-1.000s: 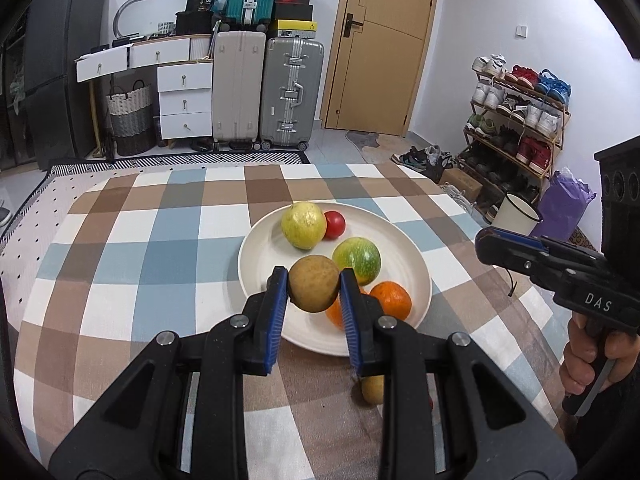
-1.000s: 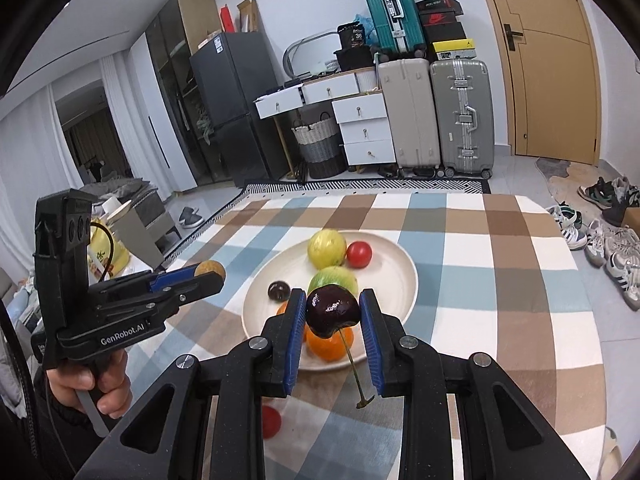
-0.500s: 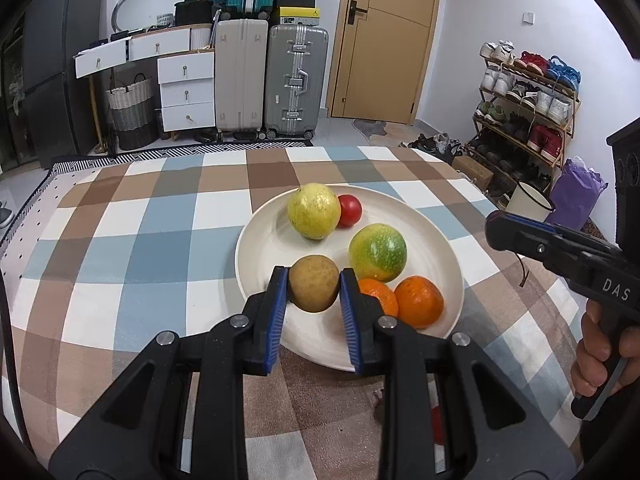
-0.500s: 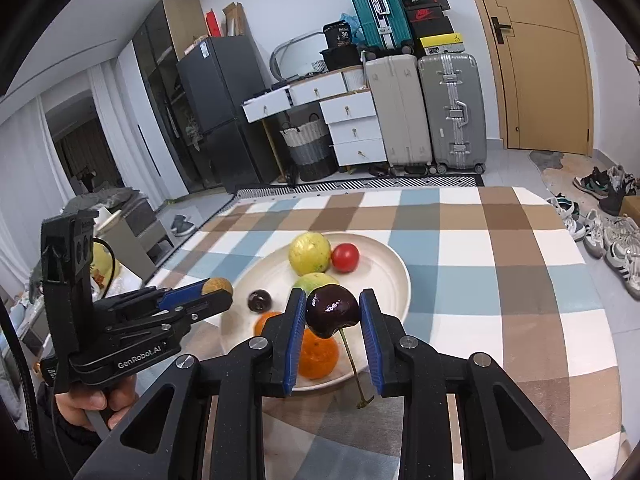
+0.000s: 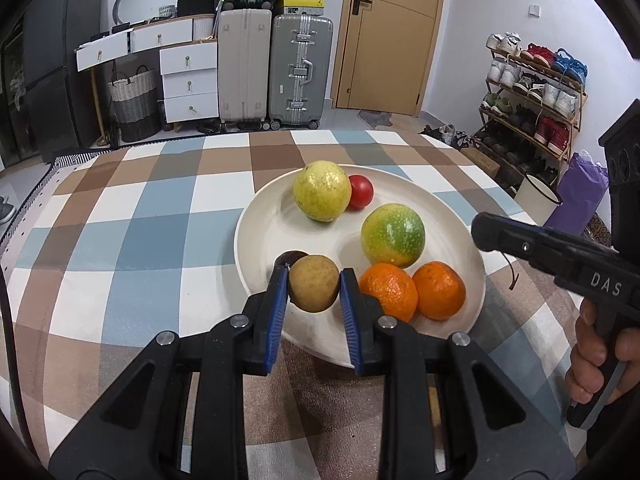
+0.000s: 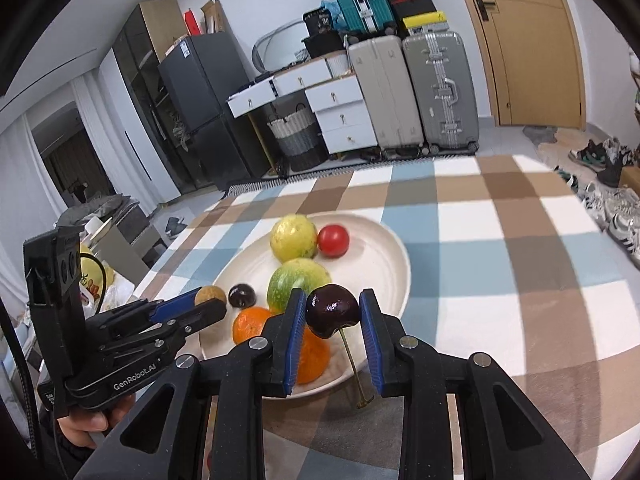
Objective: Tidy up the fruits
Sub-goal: 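Release the brown fruit with the left gripper while the right gripper drops the cherry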
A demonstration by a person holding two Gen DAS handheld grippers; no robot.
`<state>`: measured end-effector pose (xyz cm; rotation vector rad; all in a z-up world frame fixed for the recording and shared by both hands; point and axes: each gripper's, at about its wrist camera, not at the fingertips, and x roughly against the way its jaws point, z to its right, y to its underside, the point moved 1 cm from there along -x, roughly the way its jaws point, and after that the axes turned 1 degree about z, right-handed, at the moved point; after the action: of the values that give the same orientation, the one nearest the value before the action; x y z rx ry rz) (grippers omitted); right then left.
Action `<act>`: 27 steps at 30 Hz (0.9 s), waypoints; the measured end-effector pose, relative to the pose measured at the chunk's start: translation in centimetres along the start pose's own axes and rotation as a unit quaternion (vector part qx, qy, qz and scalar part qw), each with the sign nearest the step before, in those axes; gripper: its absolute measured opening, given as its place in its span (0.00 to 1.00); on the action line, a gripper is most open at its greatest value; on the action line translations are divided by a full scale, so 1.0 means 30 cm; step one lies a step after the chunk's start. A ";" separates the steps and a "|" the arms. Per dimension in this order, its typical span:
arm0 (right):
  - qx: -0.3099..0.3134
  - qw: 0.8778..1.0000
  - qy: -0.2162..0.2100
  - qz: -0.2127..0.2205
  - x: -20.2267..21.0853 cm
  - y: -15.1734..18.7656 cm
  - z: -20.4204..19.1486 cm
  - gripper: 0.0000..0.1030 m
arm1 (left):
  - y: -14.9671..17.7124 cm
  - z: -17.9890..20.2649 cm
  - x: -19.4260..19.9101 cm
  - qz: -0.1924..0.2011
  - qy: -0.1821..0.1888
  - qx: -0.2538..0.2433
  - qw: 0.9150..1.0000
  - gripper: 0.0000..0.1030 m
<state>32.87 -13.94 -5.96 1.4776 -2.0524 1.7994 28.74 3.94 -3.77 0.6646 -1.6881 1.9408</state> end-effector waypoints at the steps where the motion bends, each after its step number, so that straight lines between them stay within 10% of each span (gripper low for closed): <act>1: 0.004 1.000 0.001 -0.004 -0.011 0.005 -0.006 0.27 | -0.001 -0.003 -0.002 0.000 0.001 0.002 1.000 0.23; 23: -0.002 1.000 0.022 -0.012 -0.061 0.021 0.008 0.27 | -0.001 -0.001 -0.026 -0.002 0.000 -0.002 1.000 0.23; 27: -0.008 1.000 0.023 0.009 -0.028 0.013 0.014 0.42 | 0.001 -0.015 -0.022 -0.004 0.008 0.012 1.000 0.23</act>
<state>33.31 -13.82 -6.88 1.4042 -2.0599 1.8025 29.19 4.36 -4.26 0.6625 -1.6527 1.9593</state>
